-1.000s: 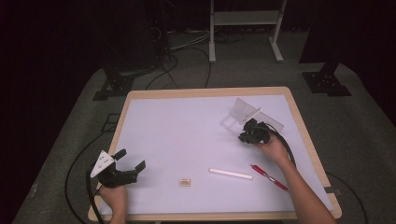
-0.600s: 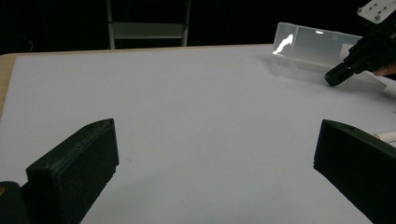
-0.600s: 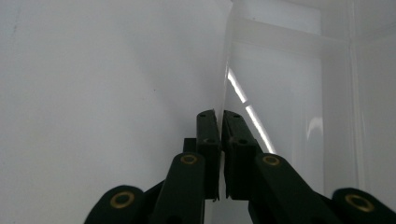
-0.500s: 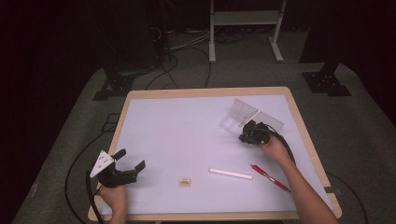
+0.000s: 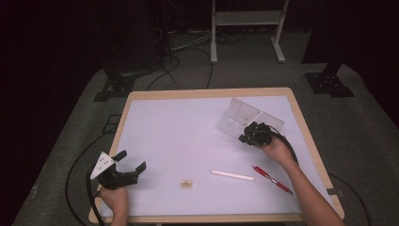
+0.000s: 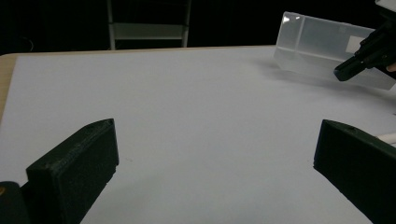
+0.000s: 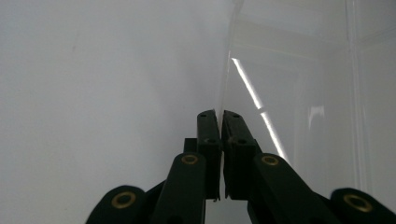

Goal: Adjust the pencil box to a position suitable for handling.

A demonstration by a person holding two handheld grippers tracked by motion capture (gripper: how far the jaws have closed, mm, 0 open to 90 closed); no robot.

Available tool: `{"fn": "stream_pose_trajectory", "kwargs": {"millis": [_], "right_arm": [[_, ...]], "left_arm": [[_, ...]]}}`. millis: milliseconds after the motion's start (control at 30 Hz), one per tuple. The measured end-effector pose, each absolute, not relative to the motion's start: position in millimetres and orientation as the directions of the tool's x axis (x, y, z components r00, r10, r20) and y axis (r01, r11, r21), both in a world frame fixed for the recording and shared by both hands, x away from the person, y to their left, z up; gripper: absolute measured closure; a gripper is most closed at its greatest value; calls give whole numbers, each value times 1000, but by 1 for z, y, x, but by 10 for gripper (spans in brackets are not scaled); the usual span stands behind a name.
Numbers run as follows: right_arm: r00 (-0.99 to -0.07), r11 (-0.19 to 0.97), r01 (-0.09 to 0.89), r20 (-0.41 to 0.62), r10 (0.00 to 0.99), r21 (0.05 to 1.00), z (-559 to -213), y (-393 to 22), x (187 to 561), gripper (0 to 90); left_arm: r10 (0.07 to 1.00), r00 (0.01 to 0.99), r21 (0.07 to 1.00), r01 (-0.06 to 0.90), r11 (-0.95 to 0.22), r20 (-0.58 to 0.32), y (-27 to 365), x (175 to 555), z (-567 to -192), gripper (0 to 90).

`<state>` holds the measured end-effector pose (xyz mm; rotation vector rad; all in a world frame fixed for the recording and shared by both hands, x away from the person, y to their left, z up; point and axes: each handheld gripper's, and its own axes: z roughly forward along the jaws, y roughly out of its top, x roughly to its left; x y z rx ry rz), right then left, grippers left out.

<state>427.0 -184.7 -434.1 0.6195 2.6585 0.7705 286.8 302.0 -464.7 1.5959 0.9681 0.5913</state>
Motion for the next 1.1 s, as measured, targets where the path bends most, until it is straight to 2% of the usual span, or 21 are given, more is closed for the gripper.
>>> {"fn": "stream_pose_trajectory", "kwargs": {"millis": [433,1100], "right_arm": [[-897,781,251,-167,410,571,-425,-162,411,861],[-970,824,116,-116,215,555,-432,-106,385,858]], "left_arm": [[835,537,962,273,-32,-125,303,287,-465,0],[832,538,963,270,-19,-135,305,286,-465,0]]}}
